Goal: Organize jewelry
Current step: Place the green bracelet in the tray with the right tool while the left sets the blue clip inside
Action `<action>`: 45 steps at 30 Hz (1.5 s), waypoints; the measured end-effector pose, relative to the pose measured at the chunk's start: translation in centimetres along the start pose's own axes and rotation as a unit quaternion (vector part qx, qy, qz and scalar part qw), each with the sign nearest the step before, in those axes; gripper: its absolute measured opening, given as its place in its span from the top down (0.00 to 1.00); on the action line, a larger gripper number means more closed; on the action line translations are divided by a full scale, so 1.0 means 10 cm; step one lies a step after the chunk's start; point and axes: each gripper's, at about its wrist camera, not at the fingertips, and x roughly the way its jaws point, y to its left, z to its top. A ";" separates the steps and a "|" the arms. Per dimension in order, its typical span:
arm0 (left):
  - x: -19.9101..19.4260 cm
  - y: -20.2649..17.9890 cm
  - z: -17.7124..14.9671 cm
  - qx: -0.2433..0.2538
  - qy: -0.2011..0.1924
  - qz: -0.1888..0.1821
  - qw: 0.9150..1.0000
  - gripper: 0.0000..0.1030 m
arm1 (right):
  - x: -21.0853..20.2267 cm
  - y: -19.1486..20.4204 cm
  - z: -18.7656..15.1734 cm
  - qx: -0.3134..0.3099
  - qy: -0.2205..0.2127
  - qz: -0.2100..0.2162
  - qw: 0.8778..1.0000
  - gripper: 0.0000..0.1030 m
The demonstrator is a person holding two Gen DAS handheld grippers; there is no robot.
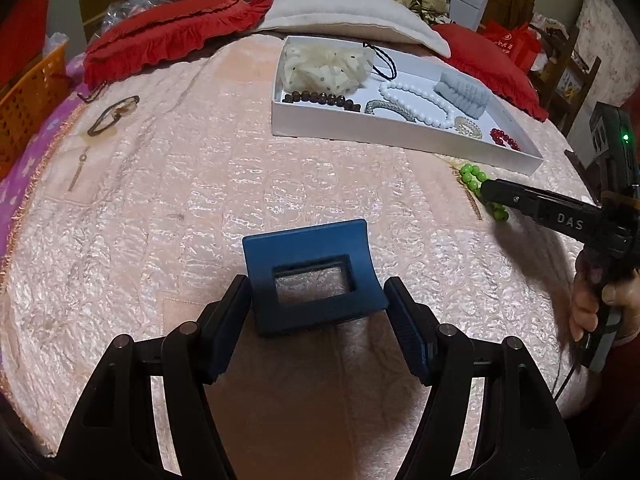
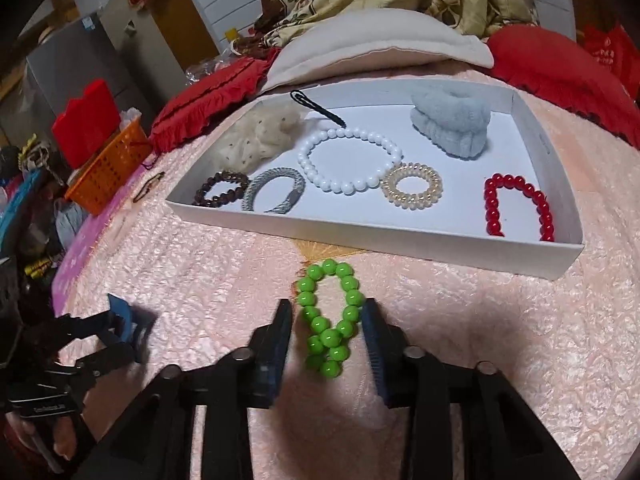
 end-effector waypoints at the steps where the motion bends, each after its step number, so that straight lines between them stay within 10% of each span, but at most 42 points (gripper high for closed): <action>1: -0.01 -0.02 0.00 0.000 -0.002 -0.001 1.000 0.34 | 0.01 0.00 0.00 -0.001 0.000 -0.001 1.000 0.81; 27: -0.51 -0.34 0.23 0.019 -0.057 0.042 0.997 0.34 | -0.80 0.09 0.25 0.012 -0.109 0.077 0.991 0.92; 37: -0.47 -0.65 0.80 0.071 -0.075 0.061 0.993 0.34 | -1.12 -0.22 0.83 0.014 -0.168 0.045 0.985 0.92; 45: -0.14 -1.08 1.40 0.113 -0.092 0.048 0.988 0.34 | -0.79 -0.74 0.93 0.082 -0.135 0.084 0.984 0.92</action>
